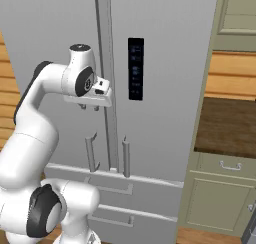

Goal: Take the strawberry from the fridge and place it on top of the pancake, located on the dining counter.

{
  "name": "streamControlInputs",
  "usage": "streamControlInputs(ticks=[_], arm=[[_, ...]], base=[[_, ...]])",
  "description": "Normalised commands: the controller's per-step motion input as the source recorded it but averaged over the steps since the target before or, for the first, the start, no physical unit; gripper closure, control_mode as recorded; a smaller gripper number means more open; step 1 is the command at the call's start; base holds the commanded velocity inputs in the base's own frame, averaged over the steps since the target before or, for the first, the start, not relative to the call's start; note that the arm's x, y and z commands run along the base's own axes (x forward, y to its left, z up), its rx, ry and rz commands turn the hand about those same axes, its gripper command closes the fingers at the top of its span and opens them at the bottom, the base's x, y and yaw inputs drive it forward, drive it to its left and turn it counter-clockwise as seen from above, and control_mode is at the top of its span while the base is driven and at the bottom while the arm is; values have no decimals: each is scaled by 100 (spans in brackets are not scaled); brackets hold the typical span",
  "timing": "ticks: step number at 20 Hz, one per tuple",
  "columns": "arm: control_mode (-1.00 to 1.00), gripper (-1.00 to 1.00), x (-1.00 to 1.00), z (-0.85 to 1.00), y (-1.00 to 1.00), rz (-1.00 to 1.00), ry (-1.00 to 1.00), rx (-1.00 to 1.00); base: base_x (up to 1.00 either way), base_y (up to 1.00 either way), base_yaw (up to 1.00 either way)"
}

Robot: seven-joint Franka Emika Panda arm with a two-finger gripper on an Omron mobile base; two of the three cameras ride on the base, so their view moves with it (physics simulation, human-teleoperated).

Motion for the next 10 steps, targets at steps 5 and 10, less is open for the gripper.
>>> streamControlInputs(ticks=[5,10], arm=[[-100,-100,-32,0,-8,-1,0,0],[-100,-100,-44,0,-22,-7,-1,0]], base=[[0,0,0],[0,0,0]])
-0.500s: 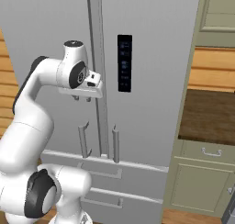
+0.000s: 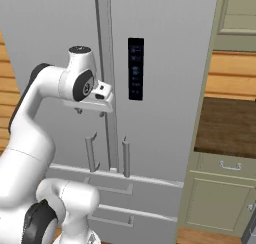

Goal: Take the strawberry from the fridge and place it on top of the pancake, located on the dining counter.

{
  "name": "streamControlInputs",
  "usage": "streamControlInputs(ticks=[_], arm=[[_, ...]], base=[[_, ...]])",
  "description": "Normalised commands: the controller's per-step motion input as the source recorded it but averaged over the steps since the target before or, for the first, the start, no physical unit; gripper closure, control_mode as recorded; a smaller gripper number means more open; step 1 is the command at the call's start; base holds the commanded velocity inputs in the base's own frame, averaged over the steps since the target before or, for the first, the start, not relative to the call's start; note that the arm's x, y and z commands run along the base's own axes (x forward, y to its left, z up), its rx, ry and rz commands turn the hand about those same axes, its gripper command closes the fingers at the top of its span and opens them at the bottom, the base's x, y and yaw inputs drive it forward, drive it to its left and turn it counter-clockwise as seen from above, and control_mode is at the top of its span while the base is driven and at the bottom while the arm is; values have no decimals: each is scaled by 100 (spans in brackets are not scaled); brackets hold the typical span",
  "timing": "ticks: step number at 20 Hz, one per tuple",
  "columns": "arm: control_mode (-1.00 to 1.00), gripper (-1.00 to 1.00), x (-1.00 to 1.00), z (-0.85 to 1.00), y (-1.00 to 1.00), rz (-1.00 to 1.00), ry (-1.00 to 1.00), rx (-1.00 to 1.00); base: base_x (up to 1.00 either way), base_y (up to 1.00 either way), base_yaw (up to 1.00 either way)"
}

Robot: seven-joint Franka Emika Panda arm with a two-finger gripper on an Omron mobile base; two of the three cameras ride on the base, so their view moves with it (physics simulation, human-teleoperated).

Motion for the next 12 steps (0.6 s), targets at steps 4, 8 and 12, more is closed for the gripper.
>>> streamControlInputs(ticks=[4,8,12], arm=[[-100,-100,-52,-1,-2,-13,-3,0],[-100,-100,-44,-10,0,-13,0,0],[-100,-100,-14,-13,0,-10,-1,0]], base=[[0,0,0],[0,0,0],[0,0,0]])
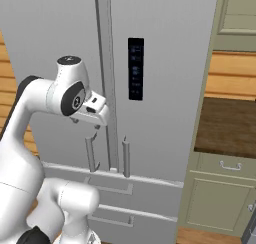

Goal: Take the strawberry from the fridge and place it on top of the pancake, located on the dining counter.

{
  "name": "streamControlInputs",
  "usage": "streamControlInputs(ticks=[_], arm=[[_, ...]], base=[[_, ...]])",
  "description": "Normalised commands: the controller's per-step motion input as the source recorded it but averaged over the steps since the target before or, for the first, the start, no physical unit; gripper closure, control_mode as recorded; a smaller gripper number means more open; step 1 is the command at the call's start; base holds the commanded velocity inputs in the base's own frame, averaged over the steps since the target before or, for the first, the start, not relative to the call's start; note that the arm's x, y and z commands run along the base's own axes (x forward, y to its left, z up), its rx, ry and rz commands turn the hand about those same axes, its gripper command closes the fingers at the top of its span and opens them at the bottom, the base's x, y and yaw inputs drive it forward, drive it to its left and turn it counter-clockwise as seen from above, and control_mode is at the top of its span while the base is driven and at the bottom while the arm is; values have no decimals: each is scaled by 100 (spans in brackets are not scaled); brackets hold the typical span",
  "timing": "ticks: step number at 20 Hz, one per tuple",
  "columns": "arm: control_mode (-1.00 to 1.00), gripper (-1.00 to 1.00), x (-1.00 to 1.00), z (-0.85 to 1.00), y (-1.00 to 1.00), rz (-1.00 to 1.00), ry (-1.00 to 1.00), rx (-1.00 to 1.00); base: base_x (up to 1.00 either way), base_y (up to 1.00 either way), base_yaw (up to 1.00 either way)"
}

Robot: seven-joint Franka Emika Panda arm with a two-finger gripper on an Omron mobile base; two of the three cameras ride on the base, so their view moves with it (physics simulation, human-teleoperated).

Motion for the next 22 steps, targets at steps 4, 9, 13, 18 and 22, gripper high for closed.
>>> streamControlInputs(ticks=[4,9,13,18,22], arm=[[-100,-100,-1,-4,0,-6,0,0],[100,-100,-2,-3,0,-2,0,0],[100,-100,0,0,0,0,0,0],[100,-100,0,0,0,0,0,0],[100,-100,0,0,0,0,0,0]], base=[[0,0,0],[-9,0,-1],[-43,-23,0],[-22,-38,0],[-38,-17,0]])
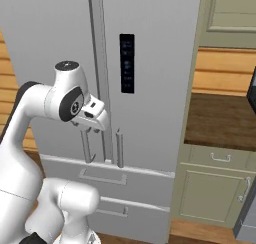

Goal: Take the strawberry from the fridge and place it on top of the pancake, located on the dining counter.

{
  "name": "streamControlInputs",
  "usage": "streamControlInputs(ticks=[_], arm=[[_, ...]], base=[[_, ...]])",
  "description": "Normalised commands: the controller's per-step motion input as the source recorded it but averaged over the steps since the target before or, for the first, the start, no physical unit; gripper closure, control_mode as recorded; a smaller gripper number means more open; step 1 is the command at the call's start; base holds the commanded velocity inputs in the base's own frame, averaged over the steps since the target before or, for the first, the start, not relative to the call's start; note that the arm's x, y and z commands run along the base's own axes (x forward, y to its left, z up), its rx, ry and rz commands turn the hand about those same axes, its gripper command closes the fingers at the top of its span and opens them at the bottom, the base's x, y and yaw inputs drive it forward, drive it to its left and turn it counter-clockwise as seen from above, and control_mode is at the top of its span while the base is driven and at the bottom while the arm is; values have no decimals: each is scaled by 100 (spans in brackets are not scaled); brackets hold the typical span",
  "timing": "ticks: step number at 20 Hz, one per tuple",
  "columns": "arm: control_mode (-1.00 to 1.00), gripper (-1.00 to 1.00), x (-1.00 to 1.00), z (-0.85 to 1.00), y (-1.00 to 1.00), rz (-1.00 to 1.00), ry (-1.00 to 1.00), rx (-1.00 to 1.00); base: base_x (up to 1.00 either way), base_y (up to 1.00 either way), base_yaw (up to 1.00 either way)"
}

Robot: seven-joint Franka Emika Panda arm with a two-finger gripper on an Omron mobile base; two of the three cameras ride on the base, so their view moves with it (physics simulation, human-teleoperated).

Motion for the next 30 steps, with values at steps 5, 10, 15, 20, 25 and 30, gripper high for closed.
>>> streamControlInputs(ticks=[5,10,15,20,25,30], arm=[[100,-100,0,0,0,0,0,0],[100,-100,0,0,0,0,0,0],[-100,-100,48,-17,-16,1,3,0],[-100,-100,53,-53,-7,5,0,0],[-100,-100,35,-40,-11,0,0,0],[-100,-100,50,-27,-9,0,0,0]], base=[[-88,-3,0],[-52,-3,0],[0,-2,0],[0,0,0],[0,0,0],[0,0,0]])
